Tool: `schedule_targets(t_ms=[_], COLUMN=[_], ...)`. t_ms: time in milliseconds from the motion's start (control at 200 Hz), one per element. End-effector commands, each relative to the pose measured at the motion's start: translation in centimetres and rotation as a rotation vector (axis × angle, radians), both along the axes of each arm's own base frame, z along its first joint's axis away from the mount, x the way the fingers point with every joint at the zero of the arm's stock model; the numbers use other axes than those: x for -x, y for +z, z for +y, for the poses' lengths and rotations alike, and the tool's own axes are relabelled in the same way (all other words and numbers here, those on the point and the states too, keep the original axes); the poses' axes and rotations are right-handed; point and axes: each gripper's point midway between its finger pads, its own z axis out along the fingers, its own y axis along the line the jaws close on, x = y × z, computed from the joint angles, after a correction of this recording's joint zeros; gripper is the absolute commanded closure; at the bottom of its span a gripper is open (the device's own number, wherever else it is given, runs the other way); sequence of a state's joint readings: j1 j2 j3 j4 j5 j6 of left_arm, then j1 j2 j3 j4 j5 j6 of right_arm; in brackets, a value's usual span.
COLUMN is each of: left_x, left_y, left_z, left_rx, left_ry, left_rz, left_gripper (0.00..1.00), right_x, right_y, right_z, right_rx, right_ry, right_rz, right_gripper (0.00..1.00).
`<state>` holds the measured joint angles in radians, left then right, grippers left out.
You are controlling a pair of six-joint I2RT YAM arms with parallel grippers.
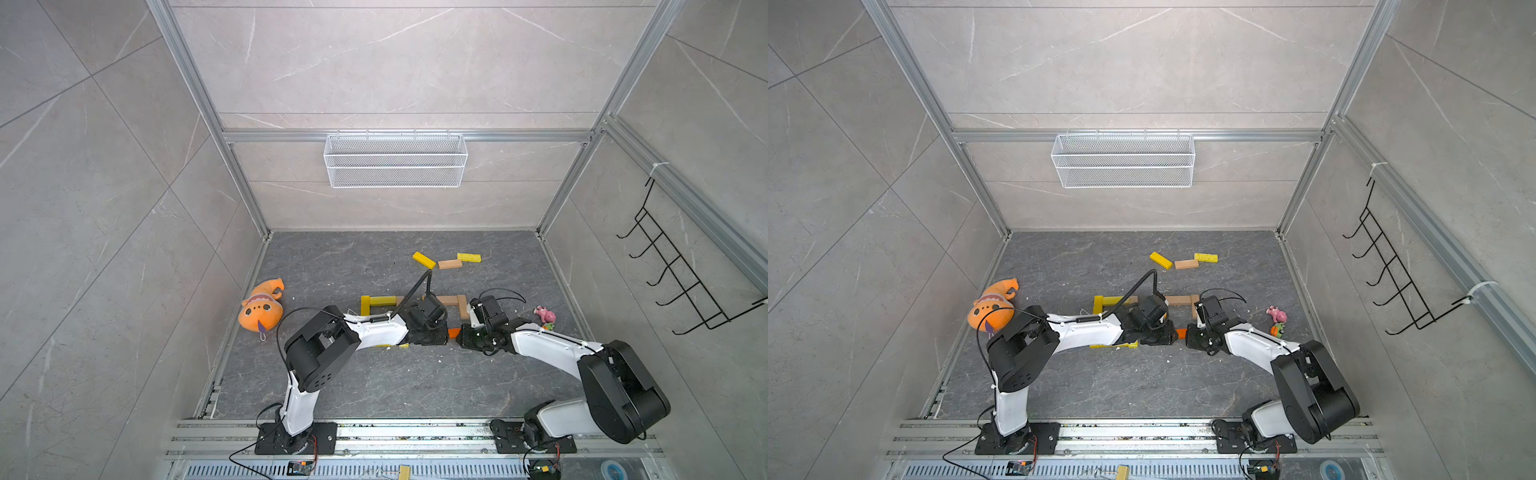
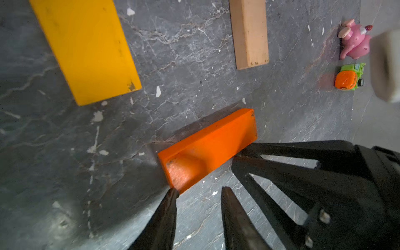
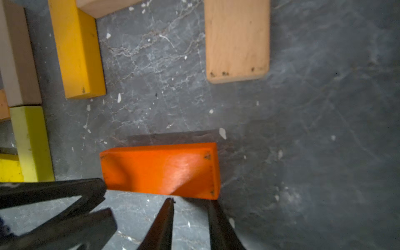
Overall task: Assemble the number 8 with building blocks
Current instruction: Assemble the building block at the center of the board.
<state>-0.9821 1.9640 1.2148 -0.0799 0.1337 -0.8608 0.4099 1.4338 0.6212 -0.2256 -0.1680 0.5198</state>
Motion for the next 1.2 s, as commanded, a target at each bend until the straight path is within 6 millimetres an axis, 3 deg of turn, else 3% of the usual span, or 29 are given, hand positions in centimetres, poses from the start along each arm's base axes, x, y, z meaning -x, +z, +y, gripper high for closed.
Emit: schedule_targets(t_ms=[0, 290, 809, 1034, 1193], left_x=[-0.9, -1.7, -3.6, -5.8, -7.1], left_y=[0.5, -0.1, 2.5, 2.6, 2.3], left_z=[-1.0, -0.2, 2.6, 4.4, 4.4], left_rx=[0.025, -0.004, -0.041, -0.163, -0.224], left_ry=[0.016, 0.051, 0.075, 0.074, 0.061], left_rz=[-0.014, -0.020, -0.095, -0.118, -0.153], left_gripper=[0.66, 0.68, 0.68, 0.52, 0.49], right_x=[-0.4, -0.8, -2.1, -2.1, -1.8], right_y=[0.2, -0.5, -0.3, -0.2, 0.2], right_z=[0.8, 1.0, 1.6, 1.8, 1.6], right_rx=[-0.038, -0.045, -0.052, -0.058, -0.063], right_ry=[0.013, 0.000, -0.012, -0.010, -0.013], right_rz=[-0.001, 0.007, -0.009, -0.011, -0.023], right_gripper=[0.69, 0.70, 0.72, 0.72, 0.72])
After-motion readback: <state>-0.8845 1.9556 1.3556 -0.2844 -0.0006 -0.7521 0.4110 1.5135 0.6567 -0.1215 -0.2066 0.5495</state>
